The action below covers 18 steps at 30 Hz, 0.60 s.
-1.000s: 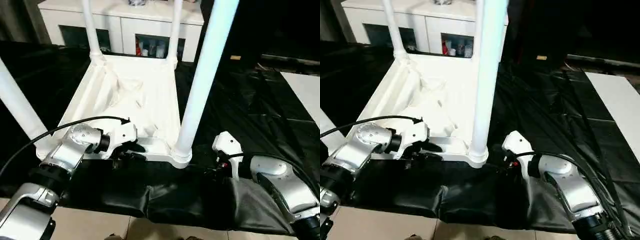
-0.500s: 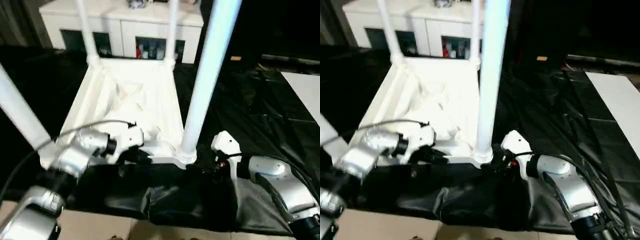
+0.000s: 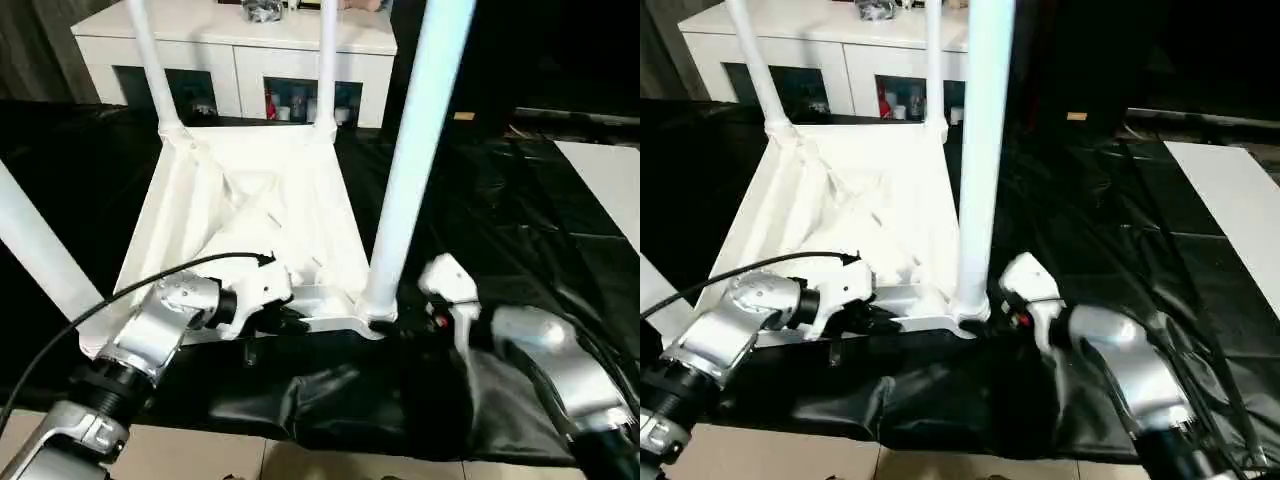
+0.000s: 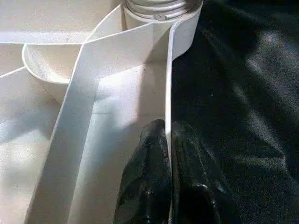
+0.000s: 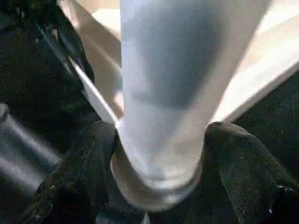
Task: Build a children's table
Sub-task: Rotate table base, then rotate leg to tighten
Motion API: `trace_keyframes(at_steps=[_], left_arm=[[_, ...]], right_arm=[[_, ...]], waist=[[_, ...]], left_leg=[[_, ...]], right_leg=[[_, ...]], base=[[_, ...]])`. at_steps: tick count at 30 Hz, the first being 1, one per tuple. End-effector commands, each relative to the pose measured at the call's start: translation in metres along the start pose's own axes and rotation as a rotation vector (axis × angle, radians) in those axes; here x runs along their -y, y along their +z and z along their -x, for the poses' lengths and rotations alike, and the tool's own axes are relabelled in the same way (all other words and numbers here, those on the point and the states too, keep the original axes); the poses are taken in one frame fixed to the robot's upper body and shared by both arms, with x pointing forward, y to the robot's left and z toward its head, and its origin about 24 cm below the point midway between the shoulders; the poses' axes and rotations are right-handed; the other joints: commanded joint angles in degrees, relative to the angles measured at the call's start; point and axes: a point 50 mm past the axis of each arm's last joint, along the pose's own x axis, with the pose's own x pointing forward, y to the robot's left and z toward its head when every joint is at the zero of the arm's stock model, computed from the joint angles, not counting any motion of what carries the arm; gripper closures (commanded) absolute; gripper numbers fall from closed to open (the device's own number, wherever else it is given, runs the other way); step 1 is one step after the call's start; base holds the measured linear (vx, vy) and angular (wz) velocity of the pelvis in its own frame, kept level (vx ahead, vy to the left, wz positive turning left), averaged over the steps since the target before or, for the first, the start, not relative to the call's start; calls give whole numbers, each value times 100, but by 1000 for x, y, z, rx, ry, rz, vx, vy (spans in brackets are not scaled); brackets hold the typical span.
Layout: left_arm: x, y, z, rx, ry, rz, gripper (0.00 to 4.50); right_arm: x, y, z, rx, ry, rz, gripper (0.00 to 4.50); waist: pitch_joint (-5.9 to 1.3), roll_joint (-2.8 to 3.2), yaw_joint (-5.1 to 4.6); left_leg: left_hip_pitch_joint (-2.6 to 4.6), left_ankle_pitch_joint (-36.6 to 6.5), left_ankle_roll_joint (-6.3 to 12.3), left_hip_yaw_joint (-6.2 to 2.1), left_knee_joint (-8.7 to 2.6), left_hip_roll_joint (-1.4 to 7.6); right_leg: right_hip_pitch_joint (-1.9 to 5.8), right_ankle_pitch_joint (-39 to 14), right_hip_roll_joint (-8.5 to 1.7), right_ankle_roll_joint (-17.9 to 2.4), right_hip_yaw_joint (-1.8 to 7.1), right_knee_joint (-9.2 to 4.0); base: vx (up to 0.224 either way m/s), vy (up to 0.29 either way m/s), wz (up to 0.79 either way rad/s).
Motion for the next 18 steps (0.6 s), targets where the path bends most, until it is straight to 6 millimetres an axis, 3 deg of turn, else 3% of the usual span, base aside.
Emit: trace_keyframes(at_steps=[1,4,7,12,18], left_arm=[[8,-8,-9,1,-21,47,445],[8,-8,-9,-4,-15,48,445],[8,-8,-8,-7,-12,48,445],[7,-9,-6,-19,-6,48,450],[6,-11,-5,-34,-3,44,450]], right_arm=[[3,4,-1,26,0,-7,107],[0,2,-5,13,18,-2,107],[0,1,-7,5,23,3,107],[2,-1,-6,-12,22,9,158],[5,-4,-3,-42,24,34,185]], waist=[[-302,-40,27],[-295,-32,42],[-293,-52,44],[-291,-46,45],[-292,-43,43]], left_leg=[[-5,-1796,202,42,-457,43],[-4,-1730,211,53,-460,41],[-2,-1789,201,55,-460,37],[-3,-1814,183,49,-465,37],[2,-1822,190,51,-464,39]], right_leg=[[243,-2071,-206,-914,144,-469],[254,-1869,-201,-1004,145,-453],[257,-2011,-209,-972,143,-467],[255,-2129,-213,-909,148,-477],[255,-2082,-210,-935,144,-470]], base=[[0,0,0],[0,0,0],[0,0,0],[0,0,0],[0,0,0]])
